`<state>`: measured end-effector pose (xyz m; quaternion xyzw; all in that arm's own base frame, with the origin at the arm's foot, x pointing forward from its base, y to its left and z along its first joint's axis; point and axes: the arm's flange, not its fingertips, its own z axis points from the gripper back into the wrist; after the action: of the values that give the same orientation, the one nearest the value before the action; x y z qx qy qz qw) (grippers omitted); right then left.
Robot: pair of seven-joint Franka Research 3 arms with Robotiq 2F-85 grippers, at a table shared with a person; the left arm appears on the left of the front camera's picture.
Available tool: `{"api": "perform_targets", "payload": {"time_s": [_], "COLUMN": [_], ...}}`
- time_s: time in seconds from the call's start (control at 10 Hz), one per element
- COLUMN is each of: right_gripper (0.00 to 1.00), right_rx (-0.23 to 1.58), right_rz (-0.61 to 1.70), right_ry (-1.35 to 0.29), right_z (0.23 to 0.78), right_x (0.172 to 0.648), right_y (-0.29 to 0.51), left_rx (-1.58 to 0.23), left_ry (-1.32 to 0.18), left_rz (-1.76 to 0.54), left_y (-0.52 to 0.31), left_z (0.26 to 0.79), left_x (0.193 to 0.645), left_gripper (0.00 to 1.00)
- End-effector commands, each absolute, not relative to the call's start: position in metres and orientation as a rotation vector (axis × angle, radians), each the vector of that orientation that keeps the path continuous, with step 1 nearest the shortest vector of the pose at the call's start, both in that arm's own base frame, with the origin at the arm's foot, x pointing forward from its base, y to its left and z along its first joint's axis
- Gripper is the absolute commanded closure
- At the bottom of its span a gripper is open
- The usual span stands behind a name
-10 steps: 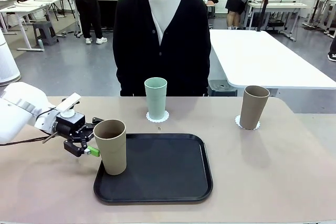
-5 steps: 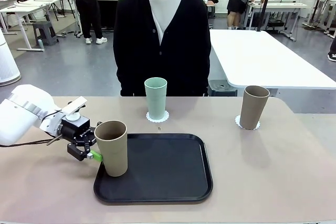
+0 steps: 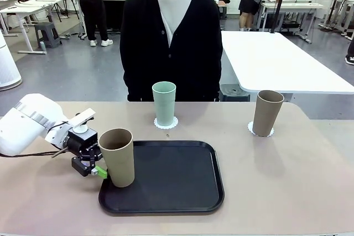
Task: Place coasters on the table and set cups on them.
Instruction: Take one Reusable plastic cup from the Flat Tray and place it on a coaster set by the human.
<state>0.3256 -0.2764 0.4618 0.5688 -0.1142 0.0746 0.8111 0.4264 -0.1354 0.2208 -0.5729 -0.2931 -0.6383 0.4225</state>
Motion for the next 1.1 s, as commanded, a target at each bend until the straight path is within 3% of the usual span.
{"api": "perform_targets", "payload": {"time_s": [0.0,0.5,0.6,0.7,0.8,0.9,1.0], "right_gripper": [0.0,0.0,0.0,0.0,0.0,0.0,0.0], "right_rx": [1.208,1.208,1.208,1.208,1.208,1.208,1.208], "right_rz": [0.164,0.164,0.164,0.164,0.164,0.164,0.164], "right_ry": [-0.235,-0.235,-0.235,-0.235,-0.235,-0.235,-0.235], "right_z": [0.462,0.462,0.462,0.462,0.462,0.462,0.462], "right_x": [0.324,0.324,0.324,0.324,0.324,0.324,0.324], "right_y": [-0.277,-0.277,-0.277,-0.277,-0.277,-0.277,-0.277], "left_rx": [-1.46,-1.46,-1.458,-1.463,-1.466,-1.467,-1.467], "left_ry": [-0.727,-0.734,-0.75,-0.745,-0.749,-0.753,-0.751], "left_rz": [-1.643,-1.662,-1.677,-1.681,-1.684,-1.686,-1.684], "left_y": [-0.143,-0.156,-0.158,-0.156,-0.156,-0.155,-0.155], "left_z": [0.219,0.212,0.212,0.212,0.212,0.213,0.214], "left_x": [0.428,0.428,0.428,0.429,0.428,0.428,0.428], "left_gripper": [0.0,0.0,0.07,0.57,0.65,1.0,1.0]}}
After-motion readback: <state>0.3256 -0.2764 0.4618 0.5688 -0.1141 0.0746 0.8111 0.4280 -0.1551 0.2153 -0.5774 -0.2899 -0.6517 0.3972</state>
